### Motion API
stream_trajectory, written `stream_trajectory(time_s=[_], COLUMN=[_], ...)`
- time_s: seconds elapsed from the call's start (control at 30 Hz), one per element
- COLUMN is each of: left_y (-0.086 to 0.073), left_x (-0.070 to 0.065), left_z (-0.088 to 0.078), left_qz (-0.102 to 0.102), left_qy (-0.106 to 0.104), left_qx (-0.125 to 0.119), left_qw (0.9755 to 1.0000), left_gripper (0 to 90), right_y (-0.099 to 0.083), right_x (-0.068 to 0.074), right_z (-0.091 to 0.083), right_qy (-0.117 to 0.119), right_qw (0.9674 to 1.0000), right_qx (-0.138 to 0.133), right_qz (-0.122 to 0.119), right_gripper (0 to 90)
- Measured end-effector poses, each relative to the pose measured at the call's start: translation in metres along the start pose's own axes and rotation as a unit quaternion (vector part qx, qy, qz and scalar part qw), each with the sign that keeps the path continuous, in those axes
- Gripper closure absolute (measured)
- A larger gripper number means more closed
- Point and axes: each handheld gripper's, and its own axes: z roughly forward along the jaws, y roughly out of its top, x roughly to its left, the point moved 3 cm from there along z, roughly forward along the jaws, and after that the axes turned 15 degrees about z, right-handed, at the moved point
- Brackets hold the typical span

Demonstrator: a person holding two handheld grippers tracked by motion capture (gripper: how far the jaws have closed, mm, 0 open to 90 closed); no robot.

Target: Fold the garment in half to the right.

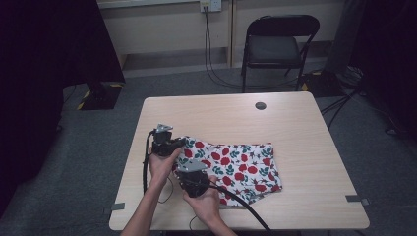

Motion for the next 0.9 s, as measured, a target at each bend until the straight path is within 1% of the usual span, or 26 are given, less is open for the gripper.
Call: stream_trajectory(time_s=[0.07,0.17,0.23,0.33,0.4,0.5,0.57,0.63,0.67,0.8,0.9], left_y=[0.001,0.006,0.009,0.012,0.016,0.019,0.021,0.024,0.025,0.028,0.028], left_x=[0.0,0.0,0.0,-0.001,-0.001,-0.001,-0.002,-0.004,-0.005,-0.013,-0.018], left_z=[-0.001,-0.008,-0.01,-0.012,-0.016,-0.019,-0.021,-0.023,-0.023,-0.018,-0.011], left_qz=[0.0,0.005,0.004,0.007,0.005,0.008,0.004,0.005,0.001,0.005,0.004], left_qy=[0.001,0.002,0.007,0.009,0.011,0.014,0.015,0.016,0.019,0.017,0.013], left_qx=[0.0,-0.004,-0.006,-0.007,-0.009,-0.009,-0.011,-0.016,-0.021,-0.021,-0.017], left_qw=[1.0,1.0,0.9999,0.9999,0.9999,0.9998,0.9998,0.9997,0.9996,0.9996,0.9998], left_gripper=[82.1,82.1,82.1,82.1,82.1,82.1,82.1,81.9,82.0,82.0,82.0], right_y=[0.002,0.005,0.007,0.009,0.012,0.015,0.016,0.017,0.018,0.018,0.017], right_x=[0.002,0.004,0.005,0.006,0.007,0.007,0.007,0.007,0.006,0.003,-0.002], right_z=[-0.001,-0.003,-0.004,-0.005,-0.008,-0.011,-0.012,-0.013,-0.014,-0.019,-0.022], right_qy=[0.001,-0.001,0.001,0.001,0.003,0.005,0.007,0.007,0.007,0.007,0.006], right_qw=[1.0,1.0,1.0,0.9999,0.9998,0.9996,0.9995,0.9994,0.9993,0.9988,0.9987], right_qx=[-0.003,-0.007,-0.01,-0.014,-0.021,-0.027,-0.031,-0.033,-0.036,-0.044,-0.046], right_qz=[-0.001,0.0,0.001,0.002,0.003,0.004,0.007,0.01,0.011,0.018,0.02], right_gripper=[87.2,87.2,87.2,87.2,87.2,87.2,87.2,87.3,87.2,87.2,87.2])
